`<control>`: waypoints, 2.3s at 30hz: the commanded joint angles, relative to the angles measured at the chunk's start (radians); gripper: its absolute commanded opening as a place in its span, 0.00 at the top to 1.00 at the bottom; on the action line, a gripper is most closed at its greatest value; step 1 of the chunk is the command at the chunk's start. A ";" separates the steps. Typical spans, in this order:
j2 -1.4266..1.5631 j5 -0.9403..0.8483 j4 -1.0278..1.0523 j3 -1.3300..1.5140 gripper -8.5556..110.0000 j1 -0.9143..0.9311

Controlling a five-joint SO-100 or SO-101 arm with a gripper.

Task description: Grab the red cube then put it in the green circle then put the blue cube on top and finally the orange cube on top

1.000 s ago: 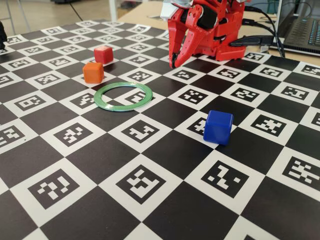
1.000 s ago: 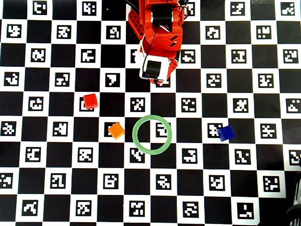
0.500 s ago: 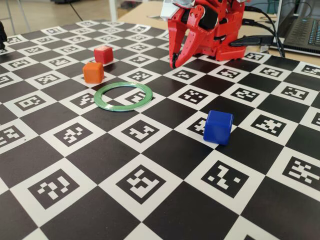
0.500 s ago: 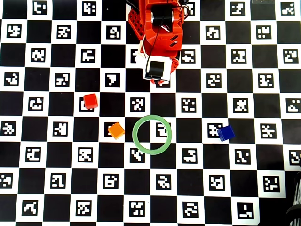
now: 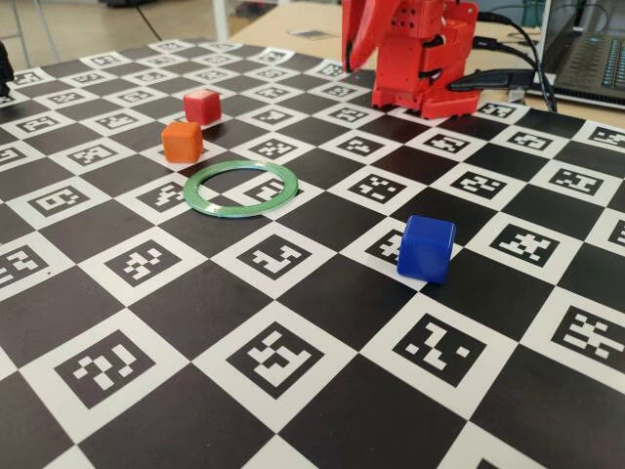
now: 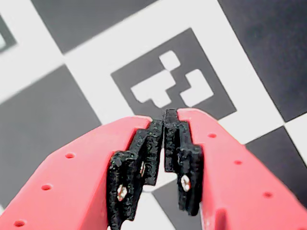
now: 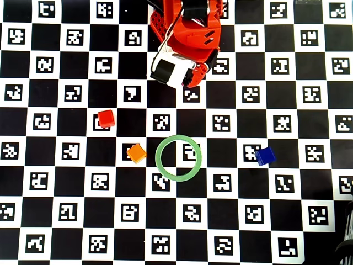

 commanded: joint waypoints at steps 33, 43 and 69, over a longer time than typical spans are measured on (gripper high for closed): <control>-0.922 0.308 0.308 -1.069 0.60 0.655; -0.960 0.298 0.261 -1.025 0.55 0.747; -1.003 0.155 -0.138 -0.614 0.53 0.782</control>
